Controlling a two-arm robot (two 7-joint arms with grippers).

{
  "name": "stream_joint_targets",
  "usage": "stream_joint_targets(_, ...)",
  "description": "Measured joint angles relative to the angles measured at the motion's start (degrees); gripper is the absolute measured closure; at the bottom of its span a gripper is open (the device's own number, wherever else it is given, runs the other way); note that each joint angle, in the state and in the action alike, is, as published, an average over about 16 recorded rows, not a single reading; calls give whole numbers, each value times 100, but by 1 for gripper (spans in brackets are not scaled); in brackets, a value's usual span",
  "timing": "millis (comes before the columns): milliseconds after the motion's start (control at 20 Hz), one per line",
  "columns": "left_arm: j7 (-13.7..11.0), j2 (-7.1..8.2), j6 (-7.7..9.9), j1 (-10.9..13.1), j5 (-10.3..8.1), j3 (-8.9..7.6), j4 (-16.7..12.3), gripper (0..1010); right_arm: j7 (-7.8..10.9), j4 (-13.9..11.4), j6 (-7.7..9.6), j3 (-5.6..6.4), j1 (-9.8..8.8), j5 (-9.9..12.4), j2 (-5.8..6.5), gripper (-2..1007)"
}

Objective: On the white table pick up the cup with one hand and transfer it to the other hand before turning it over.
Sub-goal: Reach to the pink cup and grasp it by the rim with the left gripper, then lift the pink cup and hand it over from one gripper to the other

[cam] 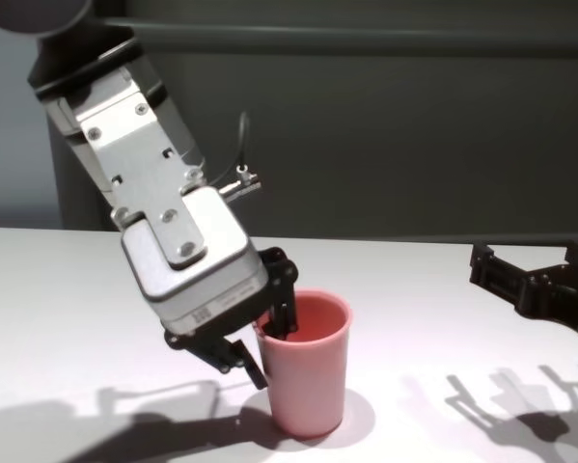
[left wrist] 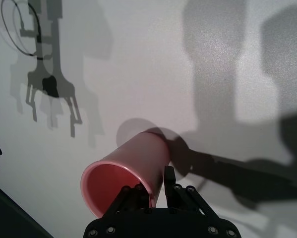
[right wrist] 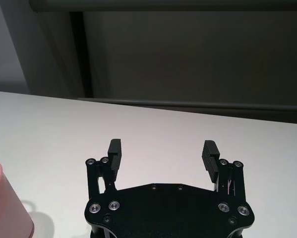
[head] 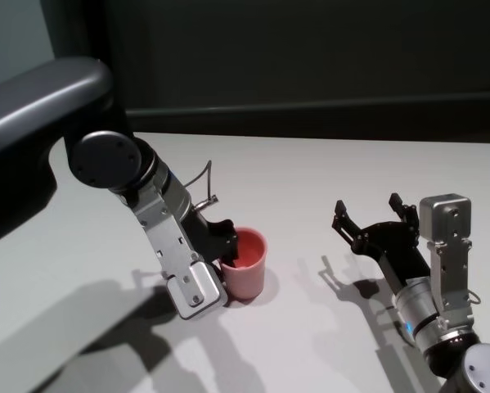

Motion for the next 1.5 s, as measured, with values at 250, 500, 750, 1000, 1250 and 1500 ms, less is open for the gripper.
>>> stream_joint_targets(250,2,26,27,-17,-71,48,-11,883,0,0,0,0,0,0,0,3)
stream_joint_targets(500,24,40,61,-29,-163,79,-3,952,0,0,0,0,0,0,0,3)
stream_joint_targets(750,92,81,125,-5,-354,51,-4,973,0,0,0,0,0,0,0,3)
stream_joint_targets(1000,215,195,234,81,-715,-71,-37,973,0,0,0,0,0,0,0,3)
stream_joint_targets(1250,405,384,390,246,-1234,-284,-113,973,0,0,0,0,0,0,0,3)
stream_joint_targets(1500,629,603,626,508,-1912,-592,-221,973,0,0,0,0,0,0,0,3)
